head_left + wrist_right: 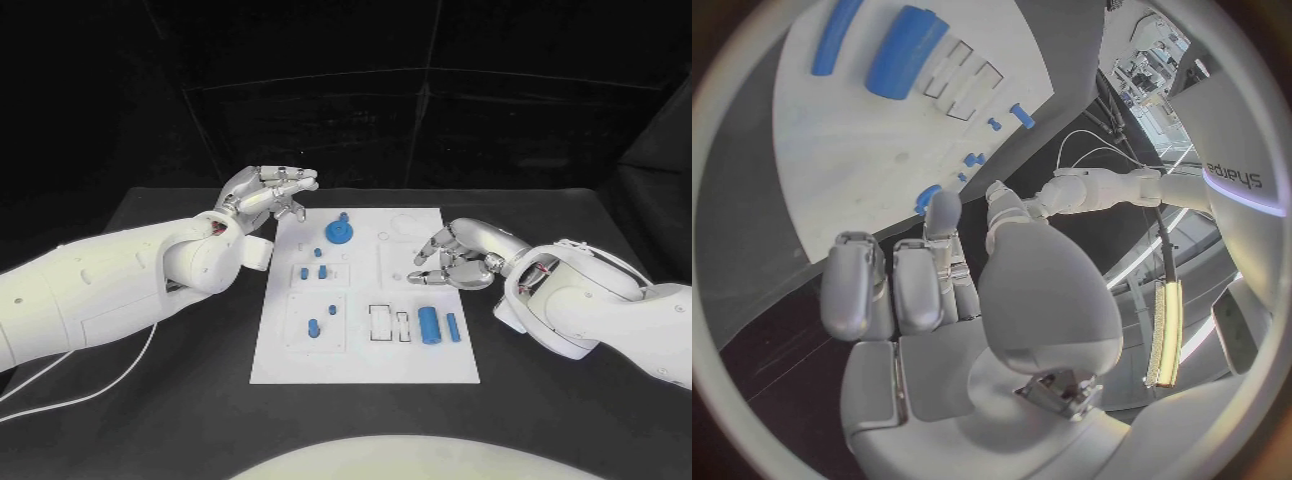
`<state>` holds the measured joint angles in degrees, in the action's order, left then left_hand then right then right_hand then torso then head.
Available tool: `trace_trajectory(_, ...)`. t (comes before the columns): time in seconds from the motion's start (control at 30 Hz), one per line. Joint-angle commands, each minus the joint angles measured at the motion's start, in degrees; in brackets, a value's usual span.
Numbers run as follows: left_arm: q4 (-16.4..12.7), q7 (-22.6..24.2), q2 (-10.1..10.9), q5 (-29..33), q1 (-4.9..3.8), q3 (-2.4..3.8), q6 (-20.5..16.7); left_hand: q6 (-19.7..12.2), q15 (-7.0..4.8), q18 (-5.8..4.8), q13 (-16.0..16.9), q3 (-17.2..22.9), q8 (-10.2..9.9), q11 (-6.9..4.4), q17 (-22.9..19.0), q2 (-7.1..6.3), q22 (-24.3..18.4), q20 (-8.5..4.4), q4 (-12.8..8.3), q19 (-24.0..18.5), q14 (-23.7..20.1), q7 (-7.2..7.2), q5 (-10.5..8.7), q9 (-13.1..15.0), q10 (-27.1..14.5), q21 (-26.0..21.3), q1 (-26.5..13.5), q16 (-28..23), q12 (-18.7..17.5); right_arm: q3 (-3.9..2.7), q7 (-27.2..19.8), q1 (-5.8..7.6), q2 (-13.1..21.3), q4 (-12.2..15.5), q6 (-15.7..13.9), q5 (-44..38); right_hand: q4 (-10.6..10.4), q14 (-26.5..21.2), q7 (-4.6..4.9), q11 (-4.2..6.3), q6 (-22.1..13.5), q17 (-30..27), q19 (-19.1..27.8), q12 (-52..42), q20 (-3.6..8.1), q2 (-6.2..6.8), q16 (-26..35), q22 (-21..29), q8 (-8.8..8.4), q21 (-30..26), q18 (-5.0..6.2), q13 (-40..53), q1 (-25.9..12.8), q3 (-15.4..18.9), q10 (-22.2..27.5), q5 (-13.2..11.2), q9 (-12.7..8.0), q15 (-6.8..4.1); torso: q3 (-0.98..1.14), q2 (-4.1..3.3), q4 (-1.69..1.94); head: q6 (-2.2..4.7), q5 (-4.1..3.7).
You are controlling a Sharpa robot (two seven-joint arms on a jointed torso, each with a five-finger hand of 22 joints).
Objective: Assemble the parts on the task board
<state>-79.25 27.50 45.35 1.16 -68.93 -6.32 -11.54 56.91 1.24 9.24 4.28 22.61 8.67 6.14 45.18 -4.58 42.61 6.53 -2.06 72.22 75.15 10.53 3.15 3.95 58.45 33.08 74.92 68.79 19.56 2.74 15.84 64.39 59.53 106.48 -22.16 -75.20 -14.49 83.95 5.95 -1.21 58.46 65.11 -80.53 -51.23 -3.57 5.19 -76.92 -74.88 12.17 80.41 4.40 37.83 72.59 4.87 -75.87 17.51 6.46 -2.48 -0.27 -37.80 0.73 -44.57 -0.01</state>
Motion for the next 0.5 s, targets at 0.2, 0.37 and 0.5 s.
trace_trajectory(0.2, -0.18, 0.41, 0.24, 0.16, 0.02, 0.01, 0.72, -0.33, 0.03, 1.18, 0.09, -0.26, -0.13, 0.15, -0.07, 0.52, -0.1, 0.25, -0.04, -0.22, -0.52, -0.11, 0.2, -0.06, -0.42, -0.19, 0.25, -0.09, 0.26, 0.12, 12.58, -2.82, 2.05, 2.02, 3.22, -7.57, -2.35, 2.4, -0.22, 0.09, -0.02, 2.0, -0.25, -10.22, 0.0, 0.44, -1.47, -2.3, 2.46, 0.84, -1.09, 13.8, -4.0, 4.63, 0.16, -0.95, 1.72, -0.36, 0.08, 0.51, -1.0, 0.16, -2.74)
trace_trajectory(0.37, -0.21, 0.41, 0.35, 0.16, 0.05, 0.0, 0.74, -0.33, 0.03, 1.18, 0.09, -0.26, -0.13, 0.15, -0.07, 0.52, -0.1, 0.25, -0.04, -0.22, -0.52, -0.11, 0.2, -0.06, -0.42, -0.19, 0.25, -0.09, 0.26, 0.13, 14.54, -4.53, 2.0, 2.46, 3.39, -11.22, -2.38, 2.36, -0.33, 0.14, -0.08, 2.11, -0.26, -11.39, -0.04, 0.92, -1.57, -2.5, 3.51, 0.95, -1.12, 15.69, -5.34, 5.26, 0.51, -1.43, 2.37, -0.38, 0.21, 0.45, -1.03, 0.17, -2.92)
trace_trajectory(0.5, -0.22, 0.39, 0.46, 0.16, 0.06, -0.02, 0.75, -0.33, 0.03, 1.18, 0.09, -0.26, -0.13, 0.15, -0.07, 0.52, -0.1, 0.25, -0.04, -0.22, -0.52, -0.11, 0.2, -0.06, -0.42, -0.19, 0.25, -0.09, 0.26, 0.15, 15.39, -5.14, 1.68, 2.39, 3.78, -12.89, -2.42, 2.38, -0.45, 0.23, 0.06, 2.37, -0.38, -11.71, -0.01, 1.02, -1.71, -2.73, 4.16, 1.1, -1.16, 16.37, -5.99, 5.4, 0.64, -1.55, 2.74, -0.44, 0.1, 0.46, -0.86, 0.01, -3.22)
